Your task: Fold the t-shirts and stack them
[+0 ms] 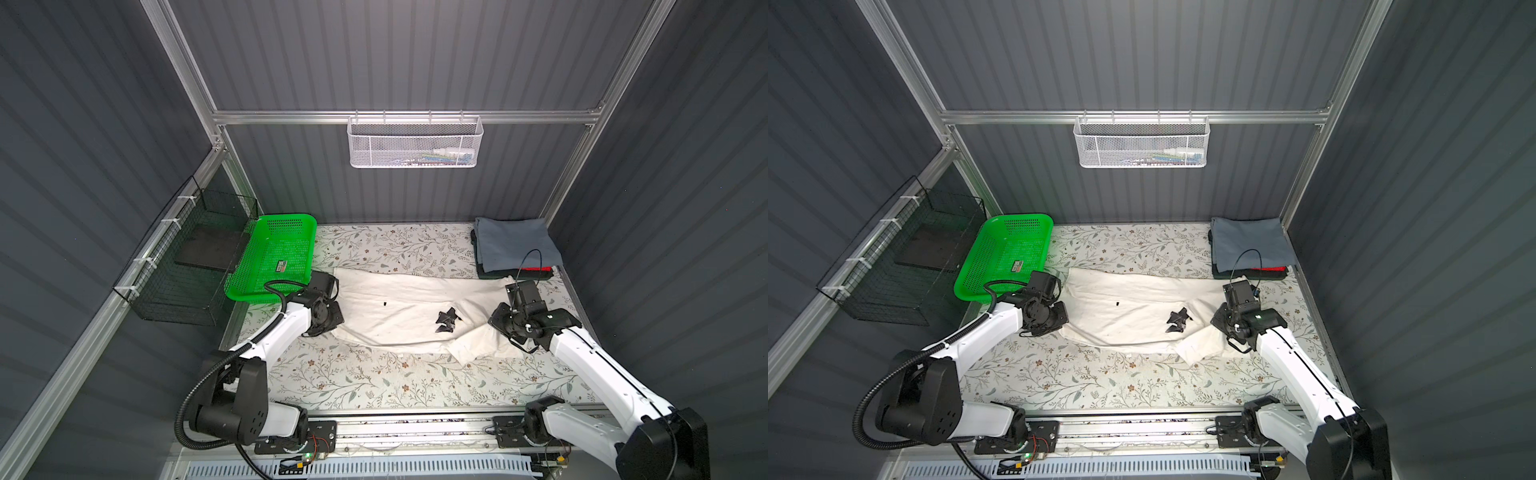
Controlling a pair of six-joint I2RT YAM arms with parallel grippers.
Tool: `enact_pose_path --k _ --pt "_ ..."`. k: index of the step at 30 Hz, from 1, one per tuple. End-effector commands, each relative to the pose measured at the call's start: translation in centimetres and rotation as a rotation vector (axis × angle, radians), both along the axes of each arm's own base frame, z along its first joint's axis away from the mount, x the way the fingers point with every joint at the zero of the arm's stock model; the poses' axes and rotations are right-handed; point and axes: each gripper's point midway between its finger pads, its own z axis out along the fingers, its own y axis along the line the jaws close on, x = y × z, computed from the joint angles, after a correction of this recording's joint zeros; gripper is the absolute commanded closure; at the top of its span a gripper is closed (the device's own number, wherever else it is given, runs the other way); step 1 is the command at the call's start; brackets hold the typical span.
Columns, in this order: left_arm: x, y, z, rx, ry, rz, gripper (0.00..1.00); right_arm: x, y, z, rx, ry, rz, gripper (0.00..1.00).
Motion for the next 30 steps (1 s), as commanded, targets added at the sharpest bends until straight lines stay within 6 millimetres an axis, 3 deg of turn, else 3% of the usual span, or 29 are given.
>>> enact_pose_path --k 1,16,17,30 --pt "0.7 0.0 0.7 0.012 -0.002 -0.015 1.0 0.9 0.5 0.5 0.038 -0.023 0.018 1.0" --pt "2.0 -0.9 -0.8 -0.006 0.024 -0.042 1.0 1.7 0.3 0.4 0.054 -0.033 0.009 1.0" --pt "2.0 -0.9 -1.0 -0.004 0.029 -0.047 1.0 1.6 0.2 -0.3 0.046 -0.001 0.009 1.0" --pt "2.1 -0.2 -1.6 0.012 0.035 -0.028 1.0 2.3 -0.1 -0.9 0.041 0.016 0.002 1.0"
